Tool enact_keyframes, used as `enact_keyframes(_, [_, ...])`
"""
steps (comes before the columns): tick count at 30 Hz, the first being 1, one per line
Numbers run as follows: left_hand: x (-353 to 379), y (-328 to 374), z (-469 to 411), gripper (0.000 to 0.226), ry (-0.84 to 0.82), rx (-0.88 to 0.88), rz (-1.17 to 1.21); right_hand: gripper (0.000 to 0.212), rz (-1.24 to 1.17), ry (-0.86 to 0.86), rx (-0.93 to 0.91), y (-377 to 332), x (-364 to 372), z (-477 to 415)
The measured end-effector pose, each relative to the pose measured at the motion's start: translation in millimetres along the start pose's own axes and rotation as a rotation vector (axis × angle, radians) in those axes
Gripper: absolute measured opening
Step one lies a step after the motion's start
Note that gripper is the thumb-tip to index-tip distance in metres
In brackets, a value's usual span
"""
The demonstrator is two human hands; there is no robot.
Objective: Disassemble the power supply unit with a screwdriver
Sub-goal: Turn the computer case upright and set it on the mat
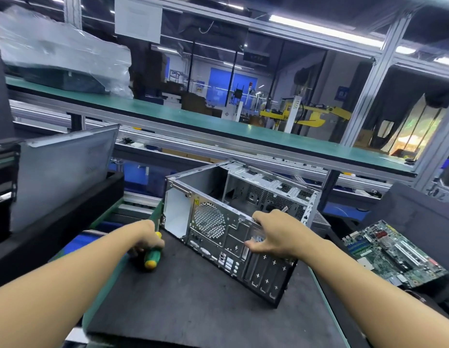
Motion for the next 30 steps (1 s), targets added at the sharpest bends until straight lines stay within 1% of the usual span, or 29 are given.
enact_keyframes(2, [-9.8, -1.1, 1.1, 0.028, 0.058, -0.011, -0.071, 0.041, 0.003, 0.002, -0.022, 0.1, 0.5, 1.9])
enact_keyframes(4, [-18.7, -11.9, 3.1, 0.026, 0.084, -0.040, -0.052, 0.042, 0.005, 0.006, -0.045, 0.5, 0.9, 4.1])
enact_keyframes(5, [-19.4, -19.7, 2.9, 0.023, 0.089, -0.056, 0.041, 0.042, 0.005, 0.010, -0.061, 1.3, 0.6, 5.4])
enact_keyframes(6, [-19.1, -28.8, 1.8, 0.020, 0.107, -0.076, 0.194, 0.042, -0.003, 0.010, -0.081, 2.8, 0.3, 6.6])
enact_keyframes(8, [-22.3, -44.9, -0.7, 0.018, 0.208, -0.105, 0.531, 0.041, -0.039, -0.002, -0.120, 8.8, -0.2, 10.2])
enact_keyframes(10, [-29.2, -51.4, -4.1, 0.014, 0.307, -0.094, 0.788, 0.041, -0.060, -0.008, -0.151, 20.6, -1.6, 14.2])
enact_keyframes(12, [-34.5, -41.6, -7.8, 0.013, 0.321, -0.037, 1.016, 0.040, -0.043, -0.001, -0.165, 35.6, -2.8, 17.2])
enact_keyframes(14, [-38.9, -24.1, -9.0, 0.027, 0.269, 0.027, 1.145, 0.037, -0.012, -0.007, -0.156, 52.4, -0.4, 17.6])
enact_keyframes(16, [-40.2, -6.2, -7.5, 0.047, 0.189, 0.079, 1.138, 0.034, -0.018, -0.069, -0.146, 69.6, 6.4, 14.3])
enact_keyframes(18, [-39.1, 10.1, -3.6, 0.063, 0.128, 0.122, 1.112, 0.037, -0.063, -0.233, -0.095, 89.4, 16.5, 6.5])
enact_keyframes(20, [-38.7, 27.4, 2.9, 0.072, 0.098, 0.170, 1.091, 0.051, -0.119, -0.431, 0.025, 103.7, 23.0, -2.4])
enact_keyframes(21, [-37.3, 36.2, 5.2, 0.075, 0.083, 0.192, 1.083, 0.059, -0.169, -0.508, 0.080, 102.7, 22.6, -6.4])
enact_keyframes(22, [-34.6, 43.9, 6.9, 0.078, 0.063, 0.209, 1.079, 0.068, -0.239, -0.550, 0.102, 93.0, 18.8, -11.5])
enact_keyframes(24, [-29.0, 53.1, 8.5, 0.082, 0.030, 0.215, 1.092, 0.086, -0.397, -0.530, 0.045, 48.3, 3.3, -25.9])
enact_keyframes(26, [-26.7, 57.6, 9.6, 0.078, 0.011, 0.214, 1.119, 0.093, -0.536, -0.456, -0.016, -8.6, -11.1, -40.4])
enact_keyframes(28, [-27.8, 61.7, 11.4, 0.070, 0.000, 0.225, 1.153, 0.090, -0.540, -0.368, -0.031, -56.4, -18.8, -54.6])
enact_keyframes(29, [-28.9, 63.2, 11.6, 0.064, 0.000, 0.226, 1.164, 0.084, -0.519, -0.336, -0.047, -77.4, -19.0, -60.1])
enact_keyframes(30, [-29.7, 64.8, 12.2, 0.059, -0.007, 0.226, 1.174, 0.074, -0.512, -0.317, -0.068, -95.8, -16.0, -64.4])
Point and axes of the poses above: each hand's wrist, its own z-axis away from the middle knuckle, its own x-axis out of the palm, y = z × x, the point moved 10 cm from there along -z, towards the middle knuckle, and after that the axes turned 9 degrees about x, right-handed, at the moved point
